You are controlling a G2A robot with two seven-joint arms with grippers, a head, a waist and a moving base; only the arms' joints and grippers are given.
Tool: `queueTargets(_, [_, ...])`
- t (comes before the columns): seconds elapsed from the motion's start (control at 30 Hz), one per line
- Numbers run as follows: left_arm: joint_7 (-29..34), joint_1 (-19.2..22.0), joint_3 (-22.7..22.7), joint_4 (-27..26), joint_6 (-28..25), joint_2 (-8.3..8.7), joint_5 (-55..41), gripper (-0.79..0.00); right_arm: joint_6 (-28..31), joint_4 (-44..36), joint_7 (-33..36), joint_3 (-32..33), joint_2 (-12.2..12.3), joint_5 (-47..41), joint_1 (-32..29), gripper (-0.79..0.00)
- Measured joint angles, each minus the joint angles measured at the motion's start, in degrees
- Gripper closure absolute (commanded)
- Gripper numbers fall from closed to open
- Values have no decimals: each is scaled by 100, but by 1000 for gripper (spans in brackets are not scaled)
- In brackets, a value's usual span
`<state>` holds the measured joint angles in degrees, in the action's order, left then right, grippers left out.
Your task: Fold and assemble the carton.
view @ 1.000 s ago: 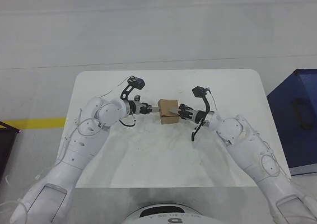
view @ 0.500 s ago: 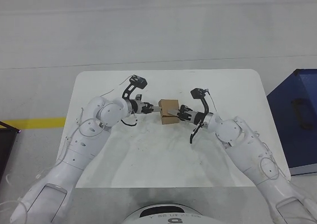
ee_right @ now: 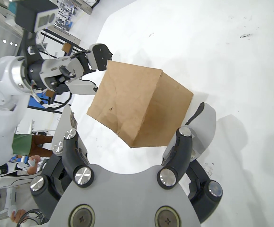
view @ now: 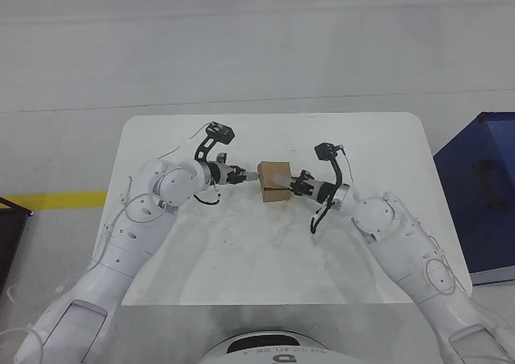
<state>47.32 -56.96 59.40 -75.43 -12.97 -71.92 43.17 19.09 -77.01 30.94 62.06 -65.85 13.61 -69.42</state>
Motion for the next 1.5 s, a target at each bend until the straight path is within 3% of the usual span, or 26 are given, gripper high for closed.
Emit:
queueTargets(0.3, [-17, 99, -63, 124, 217, -15, 80, -785, -247, 108, 153, 16, -22, -170, 115, -391])
queueTargets(0.5, [-78, 317, -246, 344, 576, -95, 106, -785, -257, 132, 154, -5, -37, -175, 136, -403])
queueTargets(0.8, [-30, 617, -620, 412, 712, -230, 132, -785, -274, 133, 187, 1, -46, -178, 137, -388])
queueTargets(1.2, [-46, 526, -515, 373, 520, -204, 101, -785, -237, 69, 135, 42, -44, -103, 70, -413])
queueTargets(1.5, [-53, 364, -258, 271, -102, -124, -235, -785, -215, 7, 137, 88, -37, -84, 11, -400])
